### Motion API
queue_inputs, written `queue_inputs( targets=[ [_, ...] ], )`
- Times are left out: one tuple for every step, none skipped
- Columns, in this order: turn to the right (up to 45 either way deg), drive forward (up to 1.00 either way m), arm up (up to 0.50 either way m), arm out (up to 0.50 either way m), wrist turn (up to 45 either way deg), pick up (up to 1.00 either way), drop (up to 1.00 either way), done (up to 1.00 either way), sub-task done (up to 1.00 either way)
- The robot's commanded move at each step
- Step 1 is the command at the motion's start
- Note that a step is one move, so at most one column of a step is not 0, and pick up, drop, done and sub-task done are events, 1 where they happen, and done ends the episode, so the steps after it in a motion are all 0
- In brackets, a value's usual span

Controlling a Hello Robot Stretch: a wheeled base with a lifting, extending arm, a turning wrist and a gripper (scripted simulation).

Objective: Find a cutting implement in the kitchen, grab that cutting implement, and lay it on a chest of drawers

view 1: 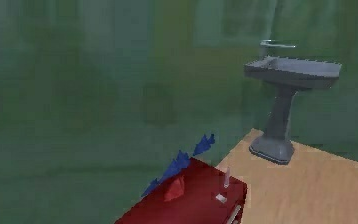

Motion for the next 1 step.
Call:
queue_inputs(
  targets=[
    [-45.0,0.0,0.0,0.0,0.0,0.0,0.0,0.0,0.0]
  ],
)
